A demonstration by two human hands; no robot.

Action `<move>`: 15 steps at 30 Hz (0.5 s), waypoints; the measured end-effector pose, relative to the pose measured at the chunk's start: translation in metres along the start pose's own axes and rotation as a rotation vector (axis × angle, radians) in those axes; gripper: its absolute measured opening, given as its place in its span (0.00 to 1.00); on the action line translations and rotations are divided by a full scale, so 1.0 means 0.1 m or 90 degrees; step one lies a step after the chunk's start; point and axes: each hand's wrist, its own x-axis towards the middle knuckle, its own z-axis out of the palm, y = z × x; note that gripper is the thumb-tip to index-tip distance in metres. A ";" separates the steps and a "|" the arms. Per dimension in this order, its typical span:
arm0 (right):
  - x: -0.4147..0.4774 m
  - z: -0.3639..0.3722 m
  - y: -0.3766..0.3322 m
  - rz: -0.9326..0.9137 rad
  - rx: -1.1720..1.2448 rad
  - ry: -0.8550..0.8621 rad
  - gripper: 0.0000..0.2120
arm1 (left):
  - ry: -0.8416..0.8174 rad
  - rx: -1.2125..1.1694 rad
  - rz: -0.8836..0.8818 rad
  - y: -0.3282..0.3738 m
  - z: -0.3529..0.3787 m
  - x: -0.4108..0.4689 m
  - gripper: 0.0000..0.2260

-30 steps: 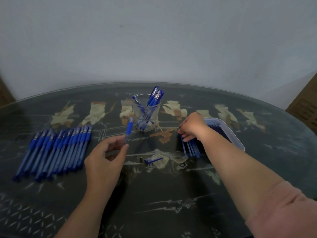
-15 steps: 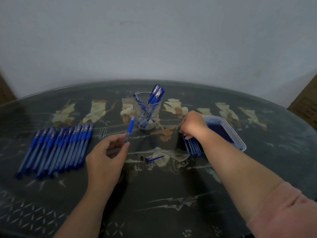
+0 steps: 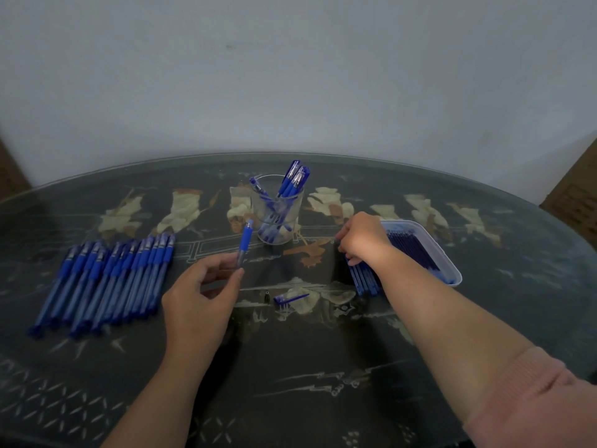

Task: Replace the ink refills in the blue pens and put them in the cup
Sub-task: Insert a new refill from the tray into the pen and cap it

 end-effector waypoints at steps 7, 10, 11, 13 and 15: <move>-0.03 -0.03 0.00 -0.007 -0.005 -0.005 0.10 | 0.000 0.005 0.003 0.00 0.00 0.00 0.11; -0.04 -0.03 0.01 -0.008 -0.007 -0.003 0.09 | -0.001 0.005 0.007 0.00 0.00 0.00 0.12; -0.05 -0.04 0.01 -0.008 -0.008 -0.002 0.09 | -0.001 0.005 0.010 0.00 0.00 0.00 0.12; -0.06 -0.04 0.00 -0.008 -0.006 0.001 0.09 | -0.002 0.007 0.014 -0.01 0.00 0.00 0.12; -0.09 -0.05 -0.01 -0.009 -0.005 0.004 0.09 | -0.003 0.010 0.018 -0.01 -0.01 0.00 0.12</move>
